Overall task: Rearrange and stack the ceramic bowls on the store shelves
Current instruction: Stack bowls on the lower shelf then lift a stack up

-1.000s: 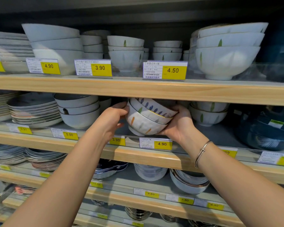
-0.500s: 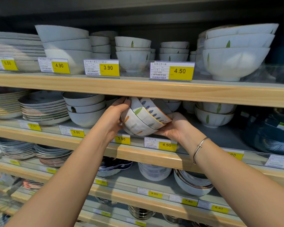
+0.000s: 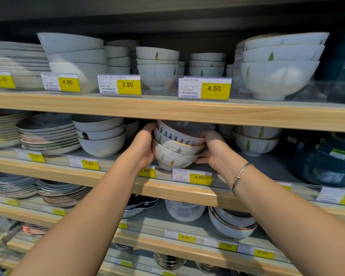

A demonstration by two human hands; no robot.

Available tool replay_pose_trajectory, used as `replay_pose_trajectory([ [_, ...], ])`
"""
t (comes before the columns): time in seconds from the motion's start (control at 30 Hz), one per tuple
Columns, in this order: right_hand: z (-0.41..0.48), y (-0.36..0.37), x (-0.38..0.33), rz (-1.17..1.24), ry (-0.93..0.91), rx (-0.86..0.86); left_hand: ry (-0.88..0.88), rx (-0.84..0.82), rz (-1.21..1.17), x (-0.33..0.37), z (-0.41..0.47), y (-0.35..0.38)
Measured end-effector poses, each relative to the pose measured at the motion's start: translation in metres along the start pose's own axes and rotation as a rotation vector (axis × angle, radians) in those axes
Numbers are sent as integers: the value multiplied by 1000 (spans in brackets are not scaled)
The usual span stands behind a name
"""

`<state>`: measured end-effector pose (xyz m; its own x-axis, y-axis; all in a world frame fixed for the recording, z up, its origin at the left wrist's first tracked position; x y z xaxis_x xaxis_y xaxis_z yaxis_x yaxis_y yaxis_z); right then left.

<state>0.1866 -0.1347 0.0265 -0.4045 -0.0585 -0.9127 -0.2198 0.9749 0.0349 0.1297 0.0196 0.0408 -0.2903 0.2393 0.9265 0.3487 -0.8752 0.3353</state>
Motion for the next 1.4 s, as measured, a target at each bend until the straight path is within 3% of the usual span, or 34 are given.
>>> replay_pose_trajectory([
  [0.27, -17, -15, -21, -97, -147, 46, -153, -24, -158, -24, -1, 18],
  [0.5, -13, -19, -22, -177, -148, 66, -204, -85, -144, -28, 2, 20],
  [0.63, -6, -23, -21, -167, -258, -32, -65, -166, -91, -17, 6, 18],
  [0.8, -5, -18, -15, -276, -449, -225, 210, -220, 244, -8, 6, 7],
  [1.07, -9, -12, -16, -155, -460, -220, 323, -222, 376, 1, 3, 6],
  [1.4, -13, -14, -21, -166, -568, -184, 329, -238, 402, 1, 6, 6],
])
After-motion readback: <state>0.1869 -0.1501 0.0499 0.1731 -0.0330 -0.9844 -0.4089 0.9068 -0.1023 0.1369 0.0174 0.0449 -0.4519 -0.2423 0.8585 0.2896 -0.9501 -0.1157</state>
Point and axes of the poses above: each hand's wrist, its own z-axis towards the middle knuckle, its own y-axis out of the palm, x = y × z, the point moved 8 cm from there along z, towards the middle knuckle, and after that the axes turned 10 degrees about y, right-handed, at the moved point
